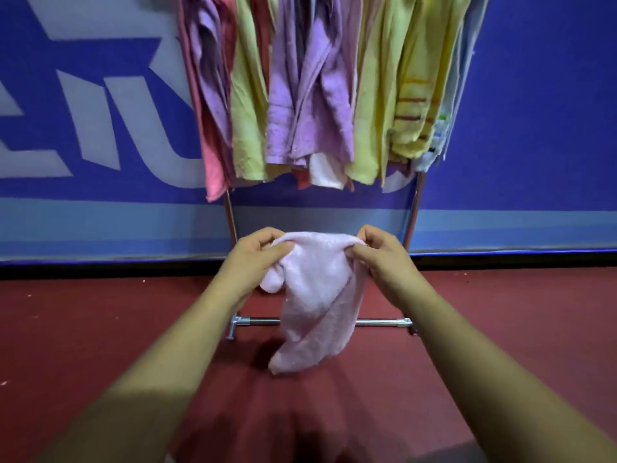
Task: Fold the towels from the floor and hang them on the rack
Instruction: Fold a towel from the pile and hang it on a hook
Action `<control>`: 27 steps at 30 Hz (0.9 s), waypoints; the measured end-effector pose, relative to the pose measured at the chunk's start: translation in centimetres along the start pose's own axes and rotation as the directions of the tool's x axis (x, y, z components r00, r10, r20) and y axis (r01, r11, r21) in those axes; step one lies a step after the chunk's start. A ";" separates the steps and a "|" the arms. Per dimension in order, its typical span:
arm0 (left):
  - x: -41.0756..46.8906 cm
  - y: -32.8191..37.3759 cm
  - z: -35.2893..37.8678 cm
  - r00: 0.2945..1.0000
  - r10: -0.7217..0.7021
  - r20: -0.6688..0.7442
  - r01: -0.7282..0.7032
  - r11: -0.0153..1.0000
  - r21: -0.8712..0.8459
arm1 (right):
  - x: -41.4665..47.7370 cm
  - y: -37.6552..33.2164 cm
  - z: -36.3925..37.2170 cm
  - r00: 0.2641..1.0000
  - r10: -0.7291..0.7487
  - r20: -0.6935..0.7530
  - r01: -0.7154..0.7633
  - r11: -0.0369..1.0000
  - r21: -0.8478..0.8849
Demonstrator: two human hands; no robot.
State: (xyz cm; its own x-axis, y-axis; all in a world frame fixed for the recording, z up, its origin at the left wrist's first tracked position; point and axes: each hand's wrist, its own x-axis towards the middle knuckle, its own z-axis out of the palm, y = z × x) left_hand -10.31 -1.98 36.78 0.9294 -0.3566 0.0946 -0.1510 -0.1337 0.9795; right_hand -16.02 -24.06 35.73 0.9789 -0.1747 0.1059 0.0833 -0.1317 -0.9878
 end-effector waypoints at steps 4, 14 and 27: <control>-1.5 0.2 0.0 0.998 -0.030 0.055 0.030 1.000 0.007 | -2.3 0.6 1.5 0.988 0.079 0.133 -0.085 0.996 0.041; -1.8 0.1 -2.6 0.967 -0.116 0.227 0.076 0.981 0.178 | -2.6 0.5 3.6 0.983 0.050 0.177 -0.089 0.972 0.218; -0.9 -0.4 -2.0 0.991 -0.016 0.135 0.011 0.999 0.040 | -1.6 0.5 5.2 0.922 0.117 0.370 -0.156 0.985 0.078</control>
State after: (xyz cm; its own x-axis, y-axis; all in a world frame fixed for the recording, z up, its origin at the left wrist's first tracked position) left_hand -10.39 0.19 36.67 0.8780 -0.4756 0.0536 -0.1537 -0.1741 0.9727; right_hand -16.55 -18.82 34.48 0.9810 0.1847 -0.0599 -0.0560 -0.0267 -0.9981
